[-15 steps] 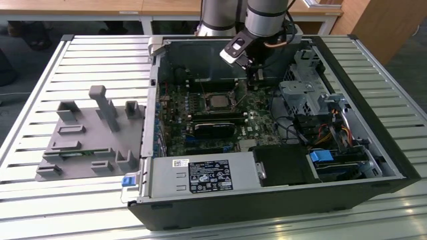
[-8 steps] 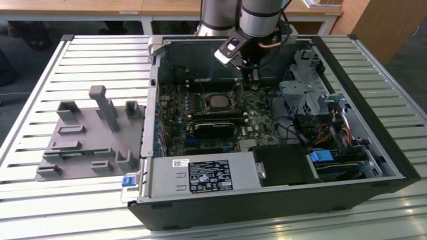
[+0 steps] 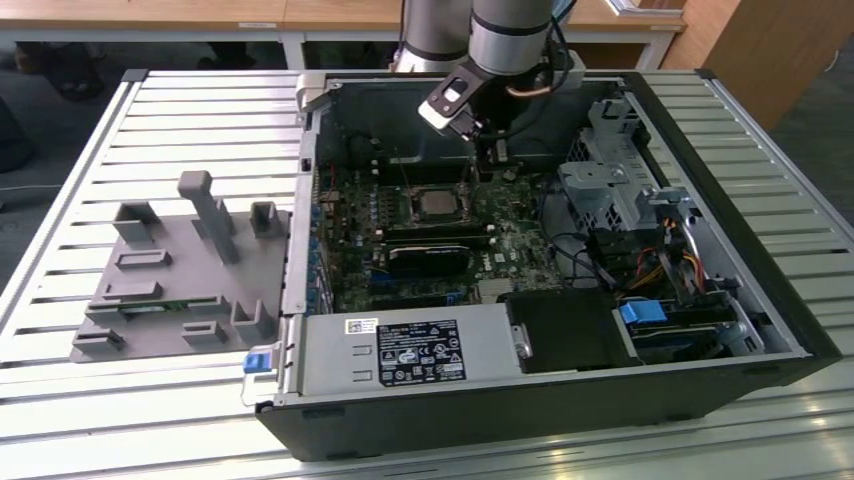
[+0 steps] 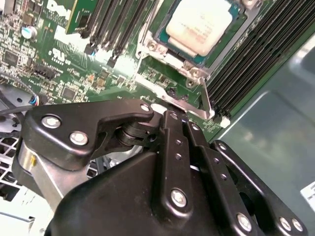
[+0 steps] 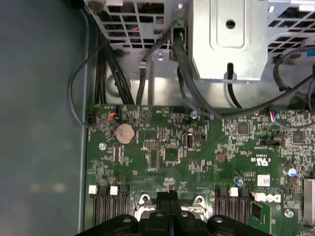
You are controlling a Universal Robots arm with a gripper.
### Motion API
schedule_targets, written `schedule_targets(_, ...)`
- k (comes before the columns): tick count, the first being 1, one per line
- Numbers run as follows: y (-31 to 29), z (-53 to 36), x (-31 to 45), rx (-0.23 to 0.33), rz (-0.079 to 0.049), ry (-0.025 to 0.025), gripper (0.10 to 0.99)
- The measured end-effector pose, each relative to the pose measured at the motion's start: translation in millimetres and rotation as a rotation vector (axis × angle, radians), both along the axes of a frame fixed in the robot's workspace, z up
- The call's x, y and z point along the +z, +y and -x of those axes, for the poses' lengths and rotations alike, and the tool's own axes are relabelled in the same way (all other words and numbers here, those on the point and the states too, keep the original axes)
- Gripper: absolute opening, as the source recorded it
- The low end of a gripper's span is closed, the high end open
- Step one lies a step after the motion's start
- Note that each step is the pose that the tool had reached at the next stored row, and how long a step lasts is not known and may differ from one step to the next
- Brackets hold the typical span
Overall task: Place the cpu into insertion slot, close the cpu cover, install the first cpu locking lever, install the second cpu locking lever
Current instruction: 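Close the cpu cover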
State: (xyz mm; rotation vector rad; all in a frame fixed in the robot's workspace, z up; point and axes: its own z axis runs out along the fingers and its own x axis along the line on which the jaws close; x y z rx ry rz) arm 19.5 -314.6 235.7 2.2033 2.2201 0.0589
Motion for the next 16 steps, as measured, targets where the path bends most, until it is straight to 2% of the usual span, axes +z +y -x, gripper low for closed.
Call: schedule_targets(16, 0.0, 28.7, -4.7, 0.000, 0.000, 0.0000, 0.106)
